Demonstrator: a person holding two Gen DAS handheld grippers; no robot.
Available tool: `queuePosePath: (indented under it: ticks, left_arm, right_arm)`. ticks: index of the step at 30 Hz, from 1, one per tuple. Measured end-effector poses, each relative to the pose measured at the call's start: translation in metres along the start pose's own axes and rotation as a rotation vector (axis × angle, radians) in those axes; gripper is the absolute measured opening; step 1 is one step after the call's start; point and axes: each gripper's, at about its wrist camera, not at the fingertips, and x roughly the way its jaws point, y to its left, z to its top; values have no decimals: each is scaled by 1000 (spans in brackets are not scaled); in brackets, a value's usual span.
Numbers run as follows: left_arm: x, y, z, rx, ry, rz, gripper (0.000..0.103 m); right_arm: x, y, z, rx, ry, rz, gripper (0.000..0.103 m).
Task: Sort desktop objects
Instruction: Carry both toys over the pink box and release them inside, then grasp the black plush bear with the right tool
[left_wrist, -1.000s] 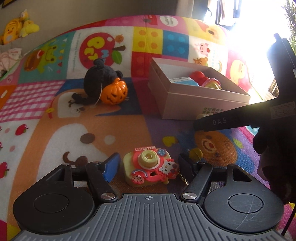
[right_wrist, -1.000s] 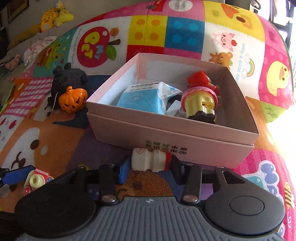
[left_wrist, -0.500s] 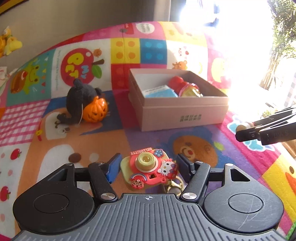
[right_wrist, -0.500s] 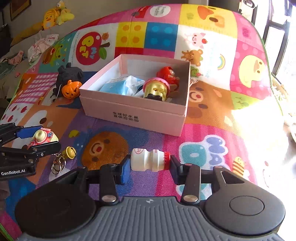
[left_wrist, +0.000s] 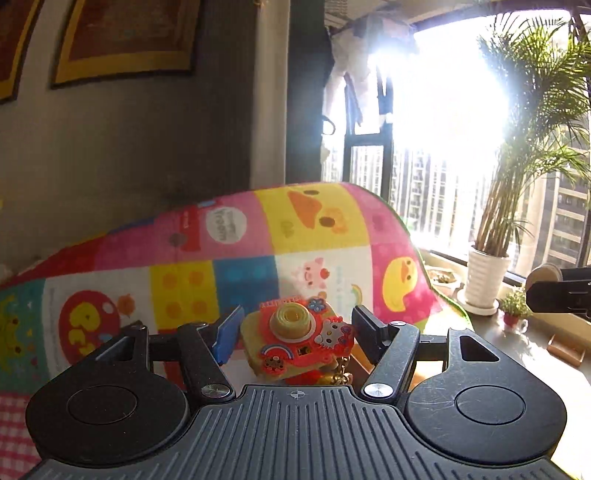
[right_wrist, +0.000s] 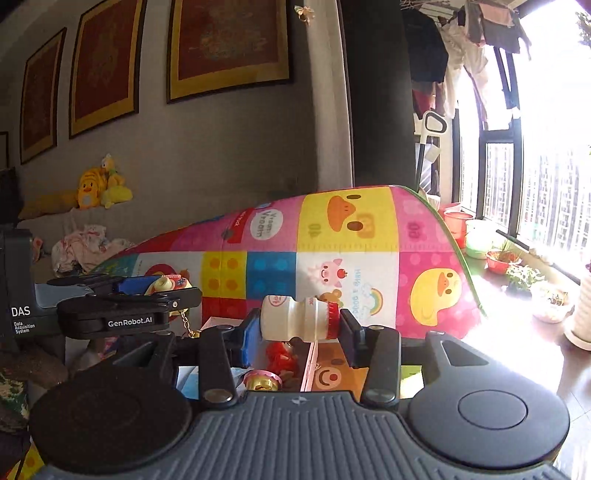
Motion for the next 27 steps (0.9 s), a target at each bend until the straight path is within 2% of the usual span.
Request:
queuePosePath:
  ticks: [5,10,12,15,18,22,27]
  left_arm:
    - [51,-5,-39,-23,126,-24,70]
    - [72,2,-69,-58,198,-51,72]
    - [55,10,-74,-91,177,-56,86]
    - [16,21,-81,-106,105,-31,95]
    - [-16,35,-93,-108,83,28,97]
    - [-38,58,-119,-192,133,81,97]
    - [-53,88,-146,-290,178,152,99]
  right_arm:
    - [24,-1,-15,5,71,-17,43]
    - [44,5,-22,-5,120,-25,43]
    - [51,6,-24,-5,132,-30,43]
    - [66,6,-27,4,169,-36,43]
    - [91,11,-31,30,233,-23,43]
    - [124,21,-38,61,308,10,43]
    - [153,30,-42,78,387,5,45]
